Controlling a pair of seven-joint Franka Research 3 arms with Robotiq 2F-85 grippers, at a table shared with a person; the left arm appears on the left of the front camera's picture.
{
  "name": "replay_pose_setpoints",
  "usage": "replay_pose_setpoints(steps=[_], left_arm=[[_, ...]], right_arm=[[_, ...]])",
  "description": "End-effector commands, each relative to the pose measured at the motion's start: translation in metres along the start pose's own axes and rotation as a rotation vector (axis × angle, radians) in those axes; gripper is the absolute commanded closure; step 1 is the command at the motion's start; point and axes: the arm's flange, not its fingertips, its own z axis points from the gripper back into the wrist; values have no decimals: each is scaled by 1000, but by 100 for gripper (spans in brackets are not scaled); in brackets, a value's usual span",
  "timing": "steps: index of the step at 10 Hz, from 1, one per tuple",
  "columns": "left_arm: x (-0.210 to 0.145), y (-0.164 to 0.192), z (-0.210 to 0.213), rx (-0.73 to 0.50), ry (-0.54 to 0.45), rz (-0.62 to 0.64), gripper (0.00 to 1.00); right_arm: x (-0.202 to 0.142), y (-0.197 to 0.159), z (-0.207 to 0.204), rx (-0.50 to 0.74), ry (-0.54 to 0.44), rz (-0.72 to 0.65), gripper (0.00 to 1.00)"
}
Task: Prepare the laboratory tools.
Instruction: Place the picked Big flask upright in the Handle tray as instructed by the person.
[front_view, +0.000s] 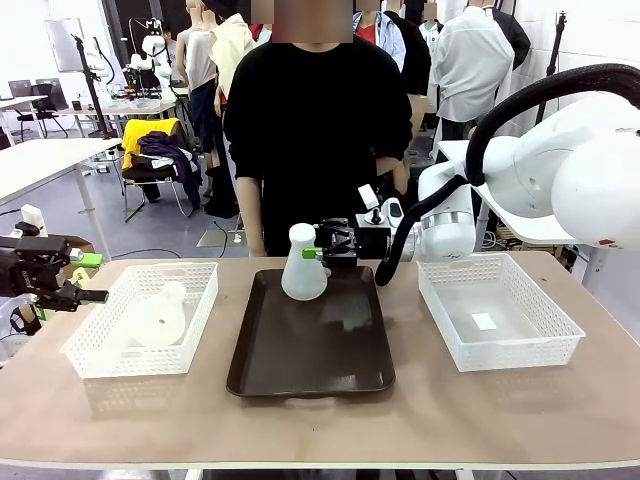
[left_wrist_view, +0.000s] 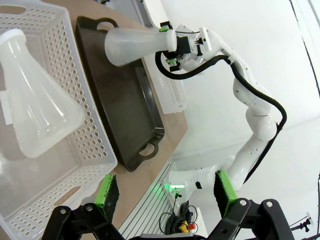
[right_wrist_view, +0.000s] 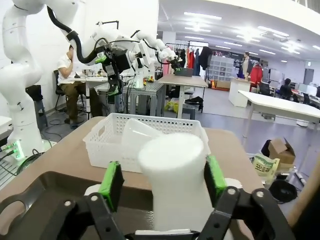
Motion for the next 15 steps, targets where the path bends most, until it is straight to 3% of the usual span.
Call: replay_pose_setpoints(steps=[1, 9, 13, 15], left_arm=[[0, -2, 2, -12, -4, -10, 0], [0, -2, 2, -12, -4, -10, 0], [0, -2, 2, -12, -4, -10, 0], [0, -2, 2, -12, -4, -10, 0]], right_arm=[[0, -2, 0, -41, -11, 1, 0], [16, 10, 11, -150, 87, -56, 0], [24, 20, 13, -114, 189, -117, 0], [23, 21, 13, -115, 188, -125, 0]])
